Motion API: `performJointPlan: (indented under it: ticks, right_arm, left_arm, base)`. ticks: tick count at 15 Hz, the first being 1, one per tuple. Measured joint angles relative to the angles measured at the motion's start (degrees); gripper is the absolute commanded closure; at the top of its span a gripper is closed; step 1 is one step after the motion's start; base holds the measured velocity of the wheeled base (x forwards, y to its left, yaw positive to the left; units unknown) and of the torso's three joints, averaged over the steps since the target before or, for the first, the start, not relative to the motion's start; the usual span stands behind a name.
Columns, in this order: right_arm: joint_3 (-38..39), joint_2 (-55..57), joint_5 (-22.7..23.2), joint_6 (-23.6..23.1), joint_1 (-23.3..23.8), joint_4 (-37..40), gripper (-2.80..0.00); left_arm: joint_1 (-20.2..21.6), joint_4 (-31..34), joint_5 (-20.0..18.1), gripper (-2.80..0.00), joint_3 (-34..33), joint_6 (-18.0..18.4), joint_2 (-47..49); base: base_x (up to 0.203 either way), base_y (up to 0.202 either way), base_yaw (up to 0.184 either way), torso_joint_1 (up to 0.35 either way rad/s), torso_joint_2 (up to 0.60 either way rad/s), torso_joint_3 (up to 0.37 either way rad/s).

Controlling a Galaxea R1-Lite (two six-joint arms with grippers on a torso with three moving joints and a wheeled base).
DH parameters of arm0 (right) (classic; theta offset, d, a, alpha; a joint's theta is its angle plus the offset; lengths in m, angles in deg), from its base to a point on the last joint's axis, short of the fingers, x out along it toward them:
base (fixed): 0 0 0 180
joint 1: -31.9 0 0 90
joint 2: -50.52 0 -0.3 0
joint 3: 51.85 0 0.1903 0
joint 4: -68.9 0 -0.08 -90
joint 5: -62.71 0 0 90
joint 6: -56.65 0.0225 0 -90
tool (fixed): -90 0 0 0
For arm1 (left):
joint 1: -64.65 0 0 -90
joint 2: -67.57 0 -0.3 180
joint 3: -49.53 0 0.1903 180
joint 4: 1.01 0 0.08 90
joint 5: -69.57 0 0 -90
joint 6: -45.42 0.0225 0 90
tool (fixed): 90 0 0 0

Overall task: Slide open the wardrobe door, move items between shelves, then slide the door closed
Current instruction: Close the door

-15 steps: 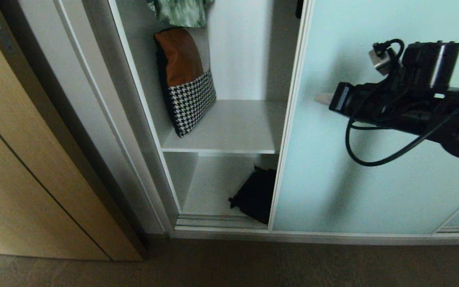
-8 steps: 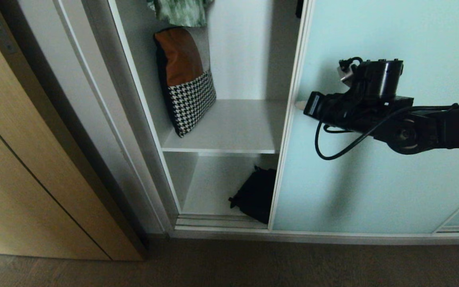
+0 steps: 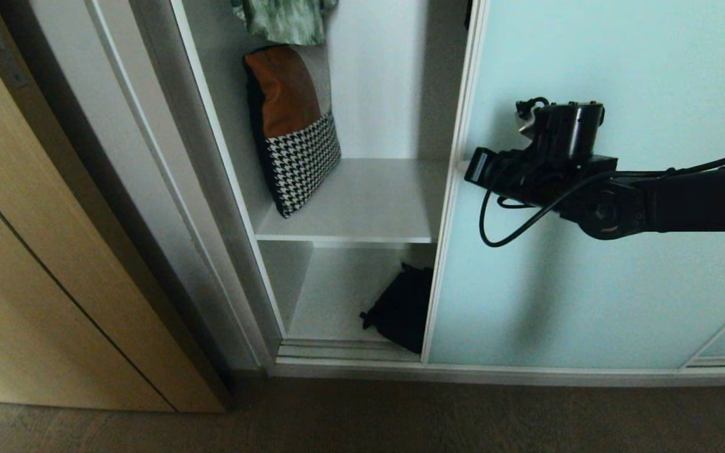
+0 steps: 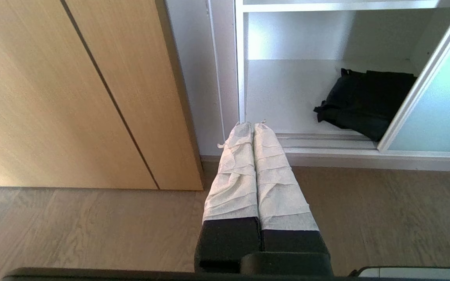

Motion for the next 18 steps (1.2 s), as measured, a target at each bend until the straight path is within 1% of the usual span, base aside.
performJointPlan:
  ticks: [8, 15, 18]
  right_arm:
    - [0.35, -1.17, -0.50, -0.05, 0.75, -0.23, 0.00]
    - [-1.55, 0.17, -0.61, -1.40, -4.33, -0.09, 0.00]
    - [-3.22, 1.30, 0.04, -1.45, -6.79, 1.06, 0.00]
  left_arm:
    - [0.05, 0.00, 0.00, 0.00, 0.00, 0.02, 0.01]
    - [0.02, 0.00, 0.00, 0.00, 0.00, 0.02, 0.01]
    - [-0.02, 0.00, 0.02, 0.00, 0.00, -0.01, 0.01]
  base:
    - [0.000, 0.000, 0.000, 0.000, 0.00, 0.000]
    - [0.000, 0.000, 0.000, 0.000, 0.00, 0.000]
    - [0.000, 0.000, 0.000, 0.000, 0.00, 0.000]
